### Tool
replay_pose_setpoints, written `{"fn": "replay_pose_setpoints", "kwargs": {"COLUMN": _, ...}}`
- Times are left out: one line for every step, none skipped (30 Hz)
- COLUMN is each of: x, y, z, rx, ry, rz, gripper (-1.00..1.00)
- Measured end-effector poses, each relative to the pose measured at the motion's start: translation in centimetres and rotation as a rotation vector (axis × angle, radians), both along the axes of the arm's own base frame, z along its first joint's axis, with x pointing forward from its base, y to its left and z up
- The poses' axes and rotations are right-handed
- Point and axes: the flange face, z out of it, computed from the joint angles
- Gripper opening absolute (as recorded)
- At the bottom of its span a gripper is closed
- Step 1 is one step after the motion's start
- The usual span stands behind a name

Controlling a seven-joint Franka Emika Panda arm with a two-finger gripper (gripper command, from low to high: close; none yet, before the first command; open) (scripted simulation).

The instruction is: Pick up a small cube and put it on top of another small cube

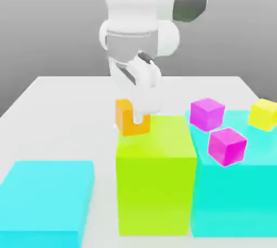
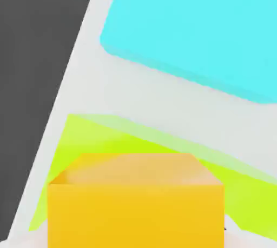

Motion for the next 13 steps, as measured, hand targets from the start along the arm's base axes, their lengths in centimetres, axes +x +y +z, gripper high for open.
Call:
{"fn": "replay_pose_setpoints", "kwargs": {"x": -0.8, "y": 2.3, "z": 1.1, "rx": -0.004, "ry": 0.003, "rz": 0.087, "gripper": -1.0}}
{"fn": "replay_pose_setpoints", "kwargs": {"x": -1.9, "y": 4.6, "z": 2.1, "rx": -0.007, "ry": 0.008, "rz": 0.173, "gripper": -1.0}}
{"fn": "replay_pose_setpoints", "kwargs": {"x": -3.1, "y": 6.7, "z": 3.0, "rx": -0.009, "ry": 0.014, "rz": 0.252, "gripper": -1.0}}
{"fn": "replay_pose_setpoints", "kwargs": {"x": -4.5, "y": 8.5, "z": 3.8, "rx": -0.011, "ry": 0.02, "rz": 0.325, "gripper": -1.0}}
{"fn": "replay_pose_setpoints", "kwargs": {"x": -5.6, "y": 9.2, "z": 3.9, "rx": -0.004, "ry": 0.027, "rz": 0.346, "gripper": -1.0}}
{"fn": "replay_pose_setpoints", "kwargs": {"x": -6.2, "y": 9.5, "z": 3.2, "rx": 0.0, "ry": 0.031, "rz": 0.357, "gripper": -1.0}}
{"fn": "replay_pose_setpoints", "kwargs": {"x": -6.4, "y": 9.7, "z": 2.0, "rx": 0.003, "ry": 0.033, "rz": 0.362, "gripper": -1.0}}
{"fn": "replay_pose_setpoints", "kwargs": {"x": -6.5, "y": 9.8, "z": 0.7, "rx": 0.004, "ry": 0.034, "rz": 0.365, "gripper": -1.0}}
{"fn": "replay_pose_setpoints", "kwargs": {"x": -6.6, "y": 9.8, "z": -0.6, "rx": 0.004, "ry": 0.034, "rz": 0.366, "gripper": -1.0}}
{"fn": "replay_pose_setpoints", "kwargs": {"x": -6.7, "y": 9.8, "z": -1.7, "rx": 0.004, "ry": 0.034, "rz": 0.366, "gripper": 1.0}}
{"fn": "replay_pose_setpoints", "kwargs": {"x": -6.7, "y": 9.8, "z": -1.7, "rx": 0.004, "ry": 0.034, "rz": 0.366, "gripper": 1.0}}
{"fn": "replay_pose_setpoints", "kwargs": {"x": -6.7, "y": 9.8, "z": -1.7, "rx": 0.004, "ry": 0.034, "rz": 0.366, "gripper": 1.0}}
{"fn": "replay_pose_setpoints", "kwargs": {"x": -6.7, "y": 9.8, "z": -1.7, "rx": 0.004, "ry": 0.034, "rz": 0.366, "gripper": 1.0}}
